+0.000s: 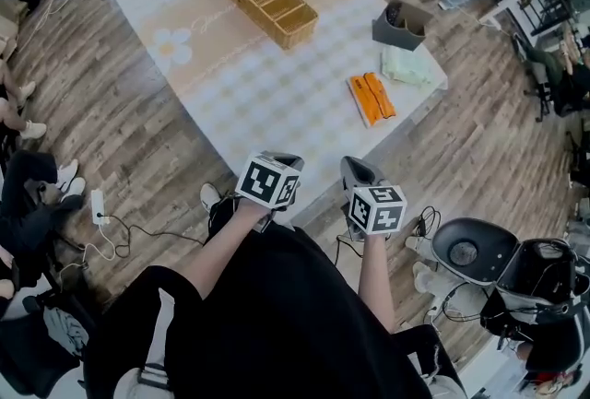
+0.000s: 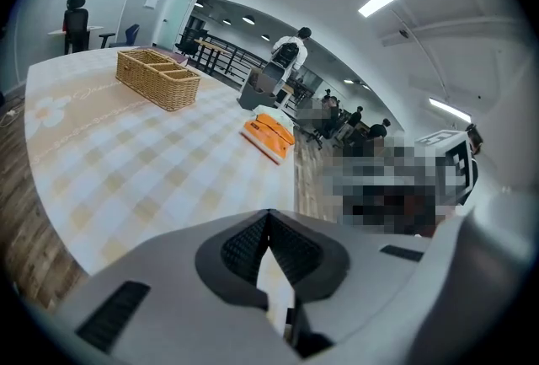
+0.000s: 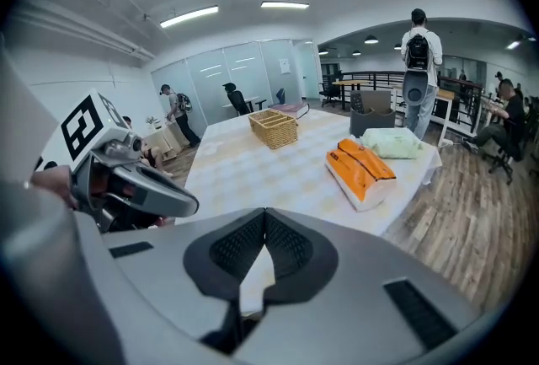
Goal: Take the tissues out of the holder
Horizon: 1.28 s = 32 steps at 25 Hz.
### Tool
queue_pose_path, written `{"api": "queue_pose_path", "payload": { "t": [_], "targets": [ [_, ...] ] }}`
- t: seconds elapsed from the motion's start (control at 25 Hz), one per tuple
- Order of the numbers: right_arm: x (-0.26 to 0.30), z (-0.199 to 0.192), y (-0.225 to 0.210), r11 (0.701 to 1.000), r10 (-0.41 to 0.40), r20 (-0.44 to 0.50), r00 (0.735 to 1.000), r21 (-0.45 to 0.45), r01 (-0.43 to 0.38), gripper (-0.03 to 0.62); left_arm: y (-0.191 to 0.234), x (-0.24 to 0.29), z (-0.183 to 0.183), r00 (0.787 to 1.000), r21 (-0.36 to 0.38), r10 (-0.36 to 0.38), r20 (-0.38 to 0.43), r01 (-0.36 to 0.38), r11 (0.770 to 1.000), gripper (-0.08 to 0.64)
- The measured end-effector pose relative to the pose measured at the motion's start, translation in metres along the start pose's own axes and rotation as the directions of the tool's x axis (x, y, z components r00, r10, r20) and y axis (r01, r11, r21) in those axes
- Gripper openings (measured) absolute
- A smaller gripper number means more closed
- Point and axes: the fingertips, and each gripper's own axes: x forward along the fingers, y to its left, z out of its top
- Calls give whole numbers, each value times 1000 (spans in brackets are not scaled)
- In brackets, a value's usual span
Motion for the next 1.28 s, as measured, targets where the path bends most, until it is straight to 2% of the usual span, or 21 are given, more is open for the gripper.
{"api": "queue_pose_path", "payload": {
  "t": [0.4, 0.72, 1.0, 1.28],
  "targets": [
    [-11, -40, 3, 999, -7, -68, 998, 49, 10, 14, -29, 21, -18, 998, 79, -18, -54, 23, 997, 0],
    [-22, -40, 0, 994, -41, -66, 997, 95, 48, 14, -41, 29, -15, 995, 132, -51, -83, 61, 989, 0],
    [-25, -40, -2, 994, -34, -70, 997, 97, 41, 14, -48, 28, -11, 994, 132, -65, -87, 76, 988, 0],
    [-14, -34, 16, 999, 18, -85, 996, 53, -13, 14, -41, 19, -13, 996, 105, -44, -73, 51, 993, 0]
  ]
}}
